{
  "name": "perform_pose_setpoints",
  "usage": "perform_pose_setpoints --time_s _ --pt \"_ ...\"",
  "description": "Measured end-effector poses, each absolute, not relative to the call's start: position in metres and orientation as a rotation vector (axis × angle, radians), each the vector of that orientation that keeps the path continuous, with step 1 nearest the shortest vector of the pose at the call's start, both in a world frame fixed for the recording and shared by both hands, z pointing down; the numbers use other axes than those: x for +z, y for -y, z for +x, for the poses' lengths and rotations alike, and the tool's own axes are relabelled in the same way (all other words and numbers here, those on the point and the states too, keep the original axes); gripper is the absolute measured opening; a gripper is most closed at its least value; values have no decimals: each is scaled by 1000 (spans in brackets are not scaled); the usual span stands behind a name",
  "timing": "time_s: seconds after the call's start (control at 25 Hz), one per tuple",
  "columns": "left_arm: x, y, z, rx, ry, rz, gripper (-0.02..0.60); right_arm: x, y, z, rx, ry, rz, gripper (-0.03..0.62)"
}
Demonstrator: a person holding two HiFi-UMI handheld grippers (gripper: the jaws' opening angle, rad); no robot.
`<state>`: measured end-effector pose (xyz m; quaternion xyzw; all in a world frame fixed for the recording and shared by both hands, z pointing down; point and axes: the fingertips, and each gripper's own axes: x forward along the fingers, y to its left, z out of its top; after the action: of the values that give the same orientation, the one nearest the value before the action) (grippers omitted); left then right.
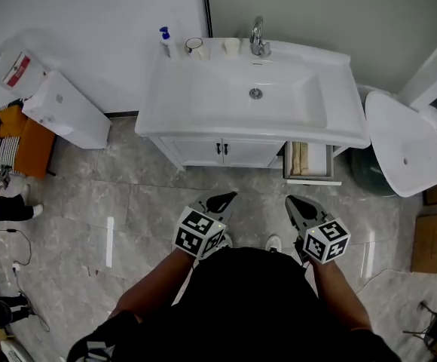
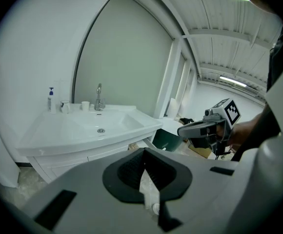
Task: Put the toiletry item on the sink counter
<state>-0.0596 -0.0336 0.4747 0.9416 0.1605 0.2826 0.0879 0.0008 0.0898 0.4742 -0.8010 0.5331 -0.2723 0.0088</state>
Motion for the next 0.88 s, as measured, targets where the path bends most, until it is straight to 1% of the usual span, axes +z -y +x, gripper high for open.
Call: perform_pose_setpoints --time_s 0.12,0.32,0.56,0.88 --pt "472 24 -56 828 -445 2795 0 482 -98 -1 -900 -1702 -2469 3" --pt "466 15 -42 802 -374 2806 0 477 -109 10 -872 -1772 -2459 3" --pt "470 -15 -42 856 -403 2814 0 475 -130 27 -833 -1733 -2450 2" --pt "469 -31 -40 883 -406 2855 0 478 -141 28 -831 -1720 -2426 2"
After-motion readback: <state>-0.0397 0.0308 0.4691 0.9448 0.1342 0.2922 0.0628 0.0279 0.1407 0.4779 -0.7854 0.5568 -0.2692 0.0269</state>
